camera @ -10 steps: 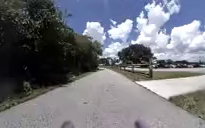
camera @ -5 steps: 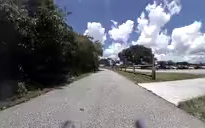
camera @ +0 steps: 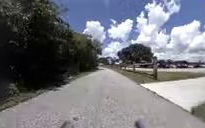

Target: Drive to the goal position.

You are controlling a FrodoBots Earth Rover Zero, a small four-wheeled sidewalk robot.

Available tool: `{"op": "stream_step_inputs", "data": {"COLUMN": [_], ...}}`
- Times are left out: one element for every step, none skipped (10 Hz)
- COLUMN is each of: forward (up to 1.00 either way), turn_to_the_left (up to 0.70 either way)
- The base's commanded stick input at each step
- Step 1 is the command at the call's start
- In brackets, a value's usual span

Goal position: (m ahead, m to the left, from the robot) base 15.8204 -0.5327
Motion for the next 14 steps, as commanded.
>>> {"op": "stream_step_inputs", "data": {"forward": [0.50, 0.50, 0.50, 0.50, 0.50, 0.50, 0.50, 0.50, 0.50, 0.50, 0.50, 0.50, 0.50, 0.50], "turn_to_the_left": [0.00, 0.00, 0.00, 0.00, 0.00, 0.00, 0.00, 0.00, 0.00, 0.00, 0.00, 0.00, 0.00, 0.00]}}
